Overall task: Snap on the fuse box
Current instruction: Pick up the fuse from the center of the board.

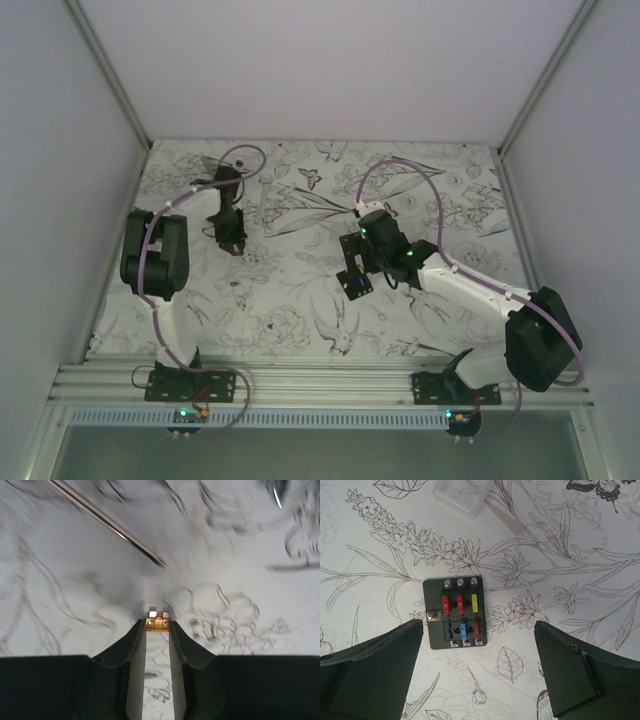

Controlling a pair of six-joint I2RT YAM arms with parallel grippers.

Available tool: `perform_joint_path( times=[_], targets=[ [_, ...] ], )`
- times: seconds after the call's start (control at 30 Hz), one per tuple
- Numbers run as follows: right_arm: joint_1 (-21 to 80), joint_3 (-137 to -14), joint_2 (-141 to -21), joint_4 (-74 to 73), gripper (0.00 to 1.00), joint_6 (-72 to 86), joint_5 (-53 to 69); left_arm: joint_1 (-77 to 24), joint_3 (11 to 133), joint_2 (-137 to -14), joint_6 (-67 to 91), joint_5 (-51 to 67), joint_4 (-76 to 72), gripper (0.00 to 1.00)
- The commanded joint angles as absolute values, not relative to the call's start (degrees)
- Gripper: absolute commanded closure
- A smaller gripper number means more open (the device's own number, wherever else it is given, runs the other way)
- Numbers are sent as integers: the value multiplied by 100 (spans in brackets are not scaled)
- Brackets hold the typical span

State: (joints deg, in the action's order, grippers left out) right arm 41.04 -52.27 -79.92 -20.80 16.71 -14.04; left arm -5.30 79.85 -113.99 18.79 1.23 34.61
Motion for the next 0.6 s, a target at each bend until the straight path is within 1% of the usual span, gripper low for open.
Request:
perform_joint_path(
  times=[0.0,0.13,0.3,0.43,0.57],
  targets=[
    [4061,-5291,-7861,-1938,0,1618,-1316,-1052,7525,-10789,2153,237,3882,78],
    [4063,-5274,-7774,-1935,0,1617,-1282,-1706,7167,-10332,2464,22,3867,78],
    [4066,-5117,-7589,-1775,0,1672,-1157,-2215,6866,-9872,3053,73,3689,79],
    [4070,-4716,-7357,-1168,0,1795,-625,-2440,6482,-9392,3751,443,3108,80],
    [4147,-4204,-7120,-229,2,2114,-10,-2670,5978,-8898,4744,592,2207,83]
  ],
)
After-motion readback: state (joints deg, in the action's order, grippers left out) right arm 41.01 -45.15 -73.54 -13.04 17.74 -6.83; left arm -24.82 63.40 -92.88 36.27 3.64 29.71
